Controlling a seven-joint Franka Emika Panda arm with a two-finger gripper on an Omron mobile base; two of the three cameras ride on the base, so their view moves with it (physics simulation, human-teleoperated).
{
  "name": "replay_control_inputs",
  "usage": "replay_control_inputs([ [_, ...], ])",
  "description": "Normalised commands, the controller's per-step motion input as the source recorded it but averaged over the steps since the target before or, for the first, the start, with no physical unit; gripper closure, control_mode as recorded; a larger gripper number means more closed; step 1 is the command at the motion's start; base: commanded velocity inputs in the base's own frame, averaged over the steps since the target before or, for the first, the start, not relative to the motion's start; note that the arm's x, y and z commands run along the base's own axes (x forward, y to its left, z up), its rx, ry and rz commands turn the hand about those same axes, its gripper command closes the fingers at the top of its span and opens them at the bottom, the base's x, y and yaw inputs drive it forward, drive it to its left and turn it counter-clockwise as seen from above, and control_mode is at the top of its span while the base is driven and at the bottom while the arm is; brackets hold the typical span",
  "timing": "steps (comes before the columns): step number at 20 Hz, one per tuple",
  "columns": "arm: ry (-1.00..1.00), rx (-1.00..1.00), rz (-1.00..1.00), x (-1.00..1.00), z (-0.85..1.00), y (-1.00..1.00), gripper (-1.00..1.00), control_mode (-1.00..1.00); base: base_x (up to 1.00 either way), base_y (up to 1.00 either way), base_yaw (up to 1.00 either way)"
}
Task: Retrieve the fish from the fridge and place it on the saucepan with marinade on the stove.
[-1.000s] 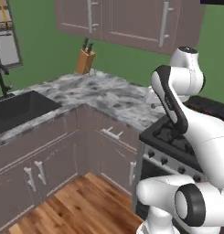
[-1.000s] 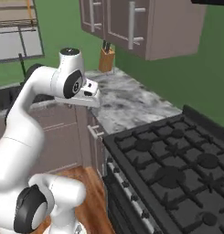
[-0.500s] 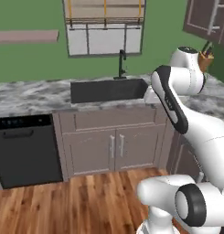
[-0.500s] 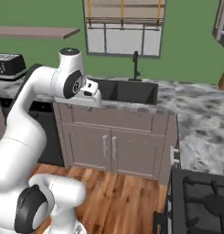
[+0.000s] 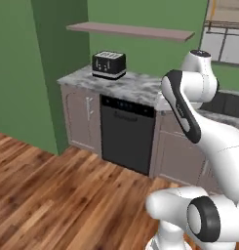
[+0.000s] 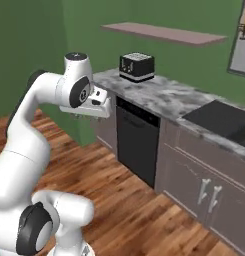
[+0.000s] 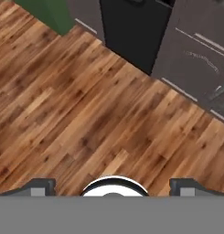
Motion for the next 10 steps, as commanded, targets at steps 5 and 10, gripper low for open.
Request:
replay_control_inputs([
  [5,0.00,0.00,0.00,0.00,0.00,0.00,-1.00,1.00,-0.04,0.00,1.00],
  [10,0.00,0.00,0.00,0.00,0.00,0.00,-1.00,1.00,-0.03,0.00,1.00],
])
